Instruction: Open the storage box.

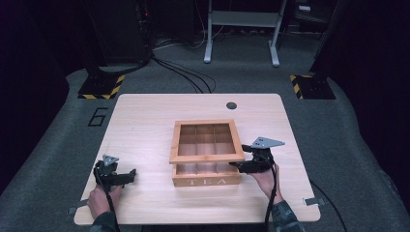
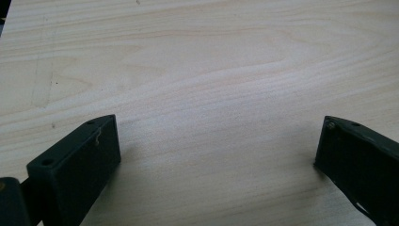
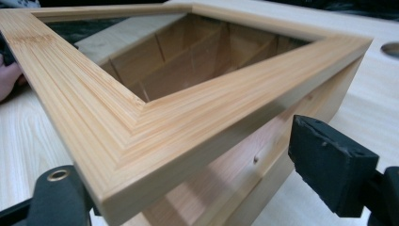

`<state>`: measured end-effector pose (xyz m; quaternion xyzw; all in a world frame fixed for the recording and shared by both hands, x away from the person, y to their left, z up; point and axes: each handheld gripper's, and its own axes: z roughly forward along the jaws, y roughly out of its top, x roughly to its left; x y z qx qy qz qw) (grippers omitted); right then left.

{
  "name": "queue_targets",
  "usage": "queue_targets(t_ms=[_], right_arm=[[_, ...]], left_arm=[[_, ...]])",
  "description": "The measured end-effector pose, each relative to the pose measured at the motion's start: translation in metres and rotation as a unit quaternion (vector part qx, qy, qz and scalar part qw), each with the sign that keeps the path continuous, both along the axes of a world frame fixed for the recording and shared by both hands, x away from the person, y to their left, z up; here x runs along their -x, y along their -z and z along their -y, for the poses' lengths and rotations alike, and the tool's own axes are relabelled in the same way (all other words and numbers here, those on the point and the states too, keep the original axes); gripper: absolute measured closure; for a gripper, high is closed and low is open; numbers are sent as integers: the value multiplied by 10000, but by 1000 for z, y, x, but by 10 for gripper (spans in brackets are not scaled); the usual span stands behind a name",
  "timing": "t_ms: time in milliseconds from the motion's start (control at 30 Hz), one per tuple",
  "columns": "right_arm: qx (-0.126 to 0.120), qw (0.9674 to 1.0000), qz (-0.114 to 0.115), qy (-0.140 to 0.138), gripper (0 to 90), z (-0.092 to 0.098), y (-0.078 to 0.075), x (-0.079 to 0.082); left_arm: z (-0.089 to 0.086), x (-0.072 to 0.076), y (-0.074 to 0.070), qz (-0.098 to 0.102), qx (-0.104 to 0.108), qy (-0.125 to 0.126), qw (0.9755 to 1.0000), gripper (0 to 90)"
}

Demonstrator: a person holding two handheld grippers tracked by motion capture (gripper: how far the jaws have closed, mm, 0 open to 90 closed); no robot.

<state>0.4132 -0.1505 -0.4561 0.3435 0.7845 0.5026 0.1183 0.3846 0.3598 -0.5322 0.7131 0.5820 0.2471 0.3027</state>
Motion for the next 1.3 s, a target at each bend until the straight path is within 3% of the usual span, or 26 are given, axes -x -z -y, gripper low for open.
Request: queue_targets(t_ms=[500,567,733,967,1100,1300], right_arm=[[75,9992,-392,-54,206,1,25,10],[-44,9990,-437,-55,193,4,27,12],[-80,9987,-474,-140,175,5,28,17],[255,9972,-635,-289,161,3,37,24],[151,9976,-635,-217,159,14,42,31],[295,9982,-509,97,148,37,44,42]], left_arm=[[0,0,0,5,4,-1,10000,2],[0,0,0,-1,-1,2,10000,2],[0,0,0,7,2,-2,10000,2],[0,0,0,15,6,-2,10000,3],[0,0,0,8,2,-2,10000,2],[0,0,0,9,2,-4,10000,3]])
